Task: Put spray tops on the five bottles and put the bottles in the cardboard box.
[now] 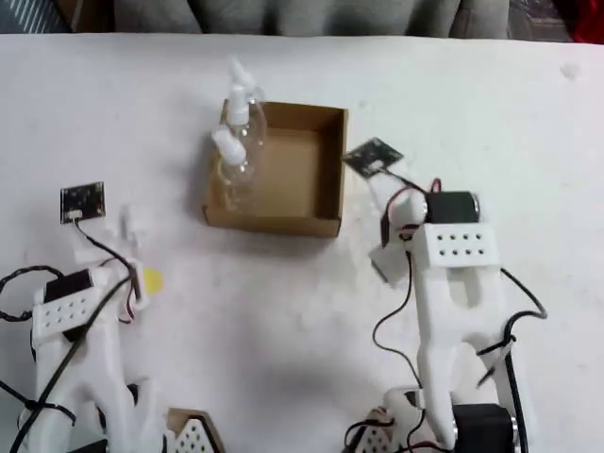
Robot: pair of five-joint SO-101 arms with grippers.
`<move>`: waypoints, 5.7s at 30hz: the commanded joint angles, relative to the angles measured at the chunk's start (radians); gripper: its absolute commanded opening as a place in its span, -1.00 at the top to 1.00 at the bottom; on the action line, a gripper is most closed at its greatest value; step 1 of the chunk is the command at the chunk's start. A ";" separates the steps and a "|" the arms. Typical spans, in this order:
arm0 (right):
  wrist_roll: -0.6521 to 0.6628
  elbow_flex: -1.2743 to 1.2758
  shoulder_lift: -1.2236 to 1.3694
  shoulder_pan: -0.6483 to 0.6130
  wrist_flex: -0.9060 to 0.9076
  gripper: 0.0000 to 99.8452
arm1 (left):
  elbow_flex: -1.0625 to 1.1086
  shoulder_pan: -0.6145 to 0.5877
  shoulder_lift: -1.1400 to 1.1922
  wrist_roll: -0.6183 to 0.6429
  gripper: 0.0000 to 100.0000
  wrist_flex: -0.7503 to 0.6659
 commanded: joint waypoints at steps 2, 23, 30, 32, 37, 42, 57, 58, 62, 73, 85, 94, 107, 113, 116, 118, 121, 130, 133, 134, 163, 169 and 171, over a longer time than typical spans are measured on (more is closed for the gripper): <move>-0.020 -0.117 -0.071 -0.108 0.111 0.97 | -0.008 0.008 -0.030 -0.002 0.48 -0.040; -0.018 0.367 -0.090 -0.797 -0.309 0.93 | -0.009 0.004 -0.036 -0.005 0.47 -0.040; -0.012 0.367 -0.041 -0.796 -0.303 0.60 | -0.009 0.004 -0.036 -0.006 0.47 -0.040; -0.012 0.345 -0.070 -0.794 -0.255 0.60 | -0.009 0.004 -0.036 -0.008 0.47 -0.040; -0.012 0.239 -0.209 -0.699 -0.071 0.60 | -0.009 0.005 -0.036 -0.008 0.47 -0.040; -0.012 0.183 -0.384 -0.455 0.042 0.60 | -0.008 0.005 -0.036 -0.008 0.47 -0.040; -0.012 0.428 -0.734 0.530 -0.045 0.60 | -0.002 0.008 -0.036 -0.009 0.48 -0.032; -0.012 0.474 -0.751 0.584 -0.104 0.60 | -0.002 0.008 -0.036 -0.009 0.48 -0.032; -0.020 0.694 -0.800 0.740 -0.351 0.60 | -0.002 0.008 -0.036 -0.009 0.48 -0.032; -0.094 0.848 -0.773 0.782 -0.429 0.84 | -0.002 0.008 -0.036 -0.009 0.48 -0.032; -0.094 0.872 -0.544 0.823 -0.650 0.96 | -0.138 0.059 -0.036 -0.009 0.48 0.092; -0.155 0.806 -0.378 0.823 -0.710 0.96 | -0.427 0.315 -0.036 -0.419 0.48 0.413; -0.155 0.784 -0.325 0.816 -0.711 0.96 | -0.387 0.842 -0.038 -1.137 0.48 0.749; -0.155 0.784 -0.323 0.823 -0.711 0.96 | -0.377 1.164 -0.038 -0.971 0.48 0.667; -0.155 0.784 -0.323 0.823 -0.711 0.96 | -0.353 1.262 -0.036 -0.856 0.48 0.557; -0.155 0.784 -0.323 0.823 -0.711 0.96 | -0.310 1.305 -0.036 -0.853 0.48 0.493; -0.152 0.784 -0.321 0.823 -0.711 0.96 | -0.241 1.308 -0.036 -0.853 0.48 0.397; -0.147 0.784 -0.321 0.823 -0.707 0.96 | -0.077 1.260 -0.030 -0.879 0.48 0.146; -0.147 0.784 -0.321 0.823 -0.707 0.96 | -0.060 1.257 -0.027 -0.885 0.48 0.103; -0.147 0.784 -0.321 0.823 -0.705 0.96 | -0.057 1.257 -0.027 -0.885 0.48 0.092; -0.146 0.786 -0.320 0.816 -0.704 0.96 | 0.054 1.208 -0.024 -0.878 0.48 -0.107; -0.146 0.787 -0.320 0.814 -0.704 0.96 | 0.038 1.233 0.028 -0.885 0.47 -0.106; -0.140 0.787 -0.320 0.814 -0.704 0.96 | -0.017 1.224 0.107 -0.905 0.48 -0.092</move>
